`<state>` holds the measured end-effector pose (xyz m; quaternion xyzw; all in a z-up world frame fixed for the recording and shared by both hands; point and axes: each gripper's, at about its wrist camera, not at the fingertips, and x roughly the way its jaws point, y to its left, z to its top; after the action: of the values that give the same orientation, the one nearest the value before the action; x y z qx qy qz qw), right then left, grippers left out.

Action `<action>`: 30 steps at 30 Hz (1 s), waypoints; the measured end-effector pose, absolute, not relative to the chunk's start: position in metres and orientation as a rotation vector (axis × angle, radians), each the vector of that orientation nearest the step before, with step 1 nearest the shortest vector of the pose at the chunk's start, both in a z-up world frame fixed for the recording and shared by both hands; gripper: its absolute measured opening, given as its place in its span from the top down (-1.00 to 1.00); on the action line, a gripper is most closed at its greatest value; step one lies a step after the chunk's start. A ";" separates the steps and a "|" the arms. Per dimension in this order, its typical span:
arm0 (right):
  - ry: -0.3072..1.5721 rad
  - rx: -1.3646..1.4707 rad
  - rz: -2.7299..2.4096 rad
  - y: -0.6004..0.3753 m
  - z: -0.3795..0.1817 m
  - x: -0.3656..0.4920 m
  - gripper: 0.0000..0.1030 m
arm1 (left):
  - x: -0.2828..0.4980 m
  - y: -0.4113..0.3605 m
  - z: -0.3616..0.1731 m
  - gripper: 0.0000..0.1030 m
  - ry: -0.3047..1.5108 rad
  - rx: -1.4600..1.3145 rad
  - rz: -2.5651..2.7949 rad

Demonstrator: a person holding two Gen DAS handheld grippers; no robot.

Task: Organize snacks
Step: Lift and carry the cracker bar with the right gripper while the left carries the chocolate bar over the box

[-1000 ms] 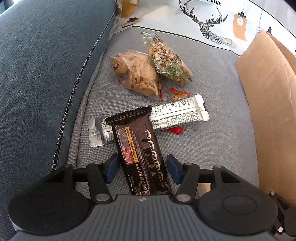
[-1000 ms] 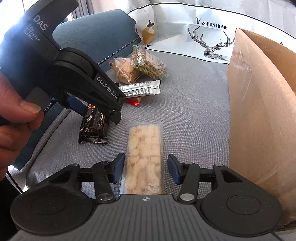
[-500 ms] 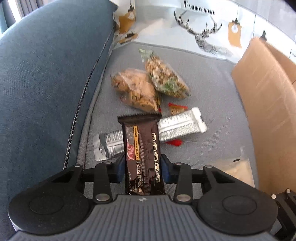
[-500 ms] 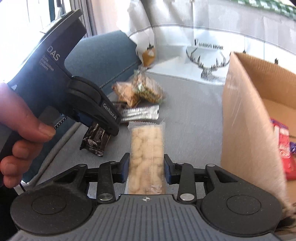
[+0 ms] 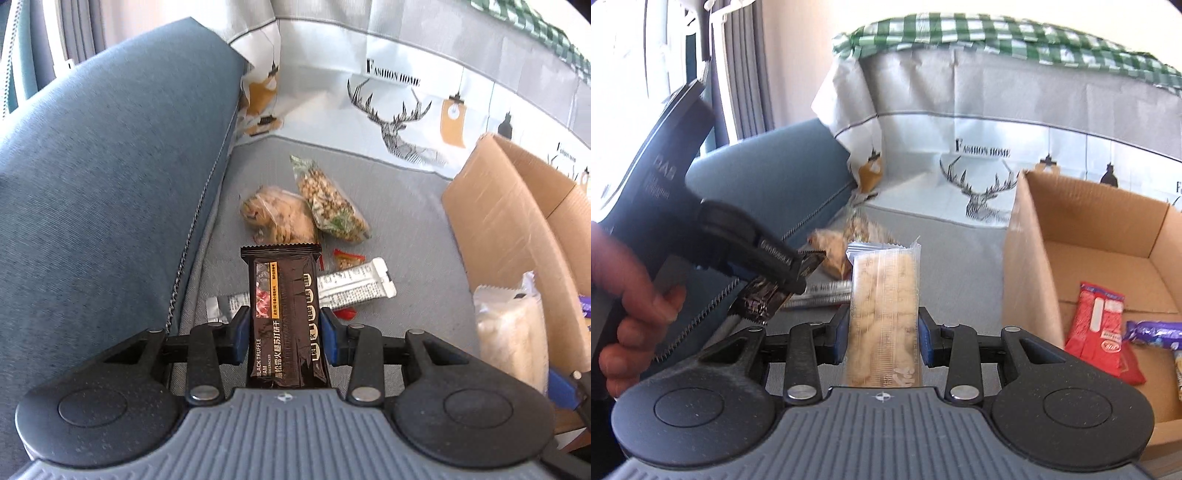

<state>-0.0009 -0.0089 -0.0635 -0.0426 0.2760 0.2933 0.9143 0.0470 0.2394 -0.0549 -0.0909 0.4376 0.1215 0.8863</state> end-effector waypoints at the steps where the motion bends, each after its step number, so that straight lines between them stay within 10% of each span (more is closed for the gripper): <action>1: 0.562 -0.085 0.600 -0.010 -0.061 -0.001 0.26 | 0.046 0.240 -0.054 0.16 0.903 -0.189 0.251; 30: 0.386 0.114 0.580 -0.082 0.005 0.027 0.26 | 0.054 0.192 -0.013 0.16 0.613 -0.154 0.265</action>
<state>0.0268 -0.0817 0.0045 0.0557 0.1890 0.2839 0.9384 0.0541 0.1921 -0.0131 -0.0754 0.3007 0.1301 0.9418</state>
